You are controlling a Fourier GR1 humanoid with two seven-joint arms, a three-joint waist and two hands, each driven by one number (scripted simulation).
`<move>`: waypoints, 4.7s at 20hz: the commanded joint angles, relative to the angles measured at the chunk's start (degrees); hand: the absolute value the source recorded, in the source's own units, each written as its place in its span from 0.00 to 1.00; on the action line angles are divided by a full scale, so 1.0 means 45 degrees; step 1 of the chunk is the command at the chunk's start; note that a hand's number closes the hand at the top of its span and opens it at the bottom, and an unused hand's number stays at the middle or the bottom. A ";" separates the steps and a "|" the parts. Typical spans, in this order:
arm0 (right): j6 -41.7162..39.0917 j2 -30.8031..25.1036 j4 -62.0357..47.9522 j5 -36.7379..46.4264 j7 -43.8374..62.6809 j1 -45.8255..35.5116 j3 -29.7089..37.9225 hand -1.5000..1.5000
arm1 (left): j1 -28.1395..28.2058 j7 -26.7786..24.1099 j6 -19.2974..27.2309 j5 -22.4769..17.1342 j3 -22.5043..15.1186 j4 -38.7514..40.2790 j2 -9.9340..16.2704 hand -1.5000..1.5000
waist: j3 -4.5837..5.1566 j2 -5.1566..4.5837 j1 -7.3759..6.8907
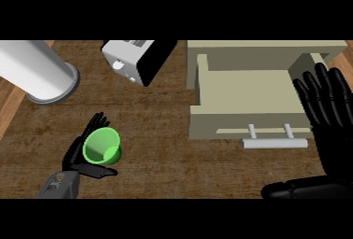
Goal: Pick up the cup, place it into the drawer and close the drawer
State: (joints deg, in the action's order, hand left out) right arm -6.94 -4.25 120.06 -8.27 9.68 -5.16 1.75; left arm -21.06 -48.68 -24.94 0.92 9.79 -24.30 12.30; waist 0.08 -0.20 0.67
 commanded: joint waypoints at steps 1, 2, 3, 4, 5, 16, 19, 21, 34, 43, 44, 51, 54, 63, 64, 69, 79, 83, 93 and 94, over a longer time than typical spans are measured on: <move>0.0140 -0.0078 0.0434 -0.0403 0.0843 -0.0354 0.0097 0.00 | 0.0264 -0.1212 -0.1878 -0.0018 -0.0307 0.0092 -0.0113 0.00 | -0.0001 0.0028 -0.0057; -0.0253 -0.0277 -0.1277 -0.0148 -0.0625 -0.0565 0.0616 0.00 | -0.0026 -0.0450 -0.2694 -0.0468 -0.0100 -0.0114 0.0277 0.00 | -0.0015 0.0009 -0.0173; 0.0010 -0.0037 0.0002 -0.0166 0.0208 -0.0084 0.0099 0.00 | -0.0291 -0.0723 -0.2510 -0.0410 -0.0173 0.0221 -0.0166 0.00 | 0.0005 0.0007 0.0019; -0.0128 -0.0121 0.0139 -0.0392 0.0276 0.0030 0.0182 0.00 | -0.0619 -0.0555 -0.2273 -0.0497 -0.0076 0.0506 -0.0349 0.00 | 0.0008 -0.0007 0.0082; -0.0392 -0.0395 -0.0495 -0.0503 -0.0219 0.0038 0.0682 0.00 | -0.0633 0.0032 -0.3247 -0.0826 0.0029 0.0238 0.0253 0.00 | -0.0008 0.0009 -0.0026; -0.0221 -0.0323 -0.0158 -0.0520 0.0178 -0.0206 0.0546 0.00 | 0.0220 -0.2216 -0.2827 -0.0360 -0.0792 -0.0127 -0.0234 1.00 | 0.0003 0.0000 -0.0001; -0.0211 -0.0122 0.0034 -0.0151 0.0006 0.0160 0.0101 0.00 | 0.0599 -0.2465 -0.0574 -0.1285 0.0283 -0.0469 -0.0730 1.00 | 0.0000 0.0022 -0.0096; -0.0150 -0.0210 0.0235 -0.0363 0.0238 0.0112 0.0333 0.00 | 0.0462 -0.2056 0.1021 -0.1928 0.1029 -0.0764 -0.1109 1.00 | -0.0008 0.0061 -0.0129; -0.0196 -0.0320 -0.0652 -0.0291 0.0050 -0.0440 0.0557 0.00 | 0.0362 -0.1499 0.1183 -0.2878 0.0999 -0.3871 -0.1217 1.00 | -0.0024 0.0059 -0.0221; -0.0237 -0.0327 -0.0279 -0.0312 0.0108 -0.0068 0.0604 0.00 | 0.0878 0.2794 0.3045 -0.3035 -0.0827 -0.9806 -0.2624 1.00 | -0.0027 0.0081 -0.0210; -0.0407 -0.0385 -0.0420 -0.0644 -0.0187 0.0240 0.0985 0.00 | 0.1241 0.4078 0.3057 -0.3224 -0.1130 -1.1289 -0.2568 1.00 | -0.0039 0.0120 -0.0292; -0.0400 -0.0391 -0.0511 -0.0360 -0.0213 0.0046 0.0791 0.00 | -0.0599 0.6455 0.5574 -0.3742 -0.2323 -1.2630 -0.2724 1.00 | -0.0024 0.0058 -0.0129; -0.0538 -0.0379 -0.0401 -0.0547 -0.0591 0.0361 0.0998 0.00 | -0.2002 0.7198 0.5908 -0.3395 -0.2020 -1.2444 -0.2728 1.00 | -0.0024 0.0049 -0.0070; -0.0268 0.0022 0.0108 0.0032 -0.0228 0.0676 0.0202 0.00 | -0.5290 0.8873 0.8080 -0.2593 -0.2457 -1.1214 -0.2728 1.00 | -0.0023 0.0032 0.0011; -0.0078 -0.0113 -0.0302 0.0007 -0.0046 0.0106 0.0514 0.00 | -0.5085 0.8585 0.7989 -0.2765 -0.2810 -1.1217 -0.2729 1.00 | -0.0020 0.0034 -0.0039; -0.0571 -0.0319 -0.0609 -0.0614 -0.0494 0.0299 0.0949 0.00 | -0.6342 0.9137 0.8831 -0.2791 -0.3510 -1.0442 -0.2730 1.00 | -0.0025 0.0046 -0.0019; -0.0590 -0.0721 -0.1058 -0.0797 -0.0164 -0.0502 0.1393 0.00 | -0.9393 0.8713 0.9392 -0.3427 -0.3125 -0.6117 -0.2732 1.00 | -0.0023 0.0000 0.0066; -0.0208 -0.0293 0.0142 -0.0256 0.0292 0.0004 0.0635 0.00 | -0.9965 0.7957 1.0601 -0.4407 -0.4724 -0.4946 -0.2732 1.00 | -0.0022 -0.0002 0.0242; -0.0728 -0.0536 -0.0846 -0.0318 -0.0693 -0.0076 0.0982 0.00 | -1.0904 0.6000 1.0573 -0.6571 -0.6295 -0.1244 -0.2733 1.00 | -0.0029 -0.0118 0.0608; -0.0512 -0.0554 -0.1329 -0.0716 0.0063 -0.1142 0.1016 0.00 | -1.1439 0.6827 1.1247 -0.7034 -0.6970 -0.1613 -0.2732 1.00 | -0.0029 -0.0109 0.0634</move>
State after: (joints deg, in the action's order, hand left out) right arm -9.91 -6.22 116.09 -10.04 7.39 -5.91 5.67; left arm -70.15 -18.73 23.04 -26.94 -16.45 -34.10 0.00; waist -0.05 -0.61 2.95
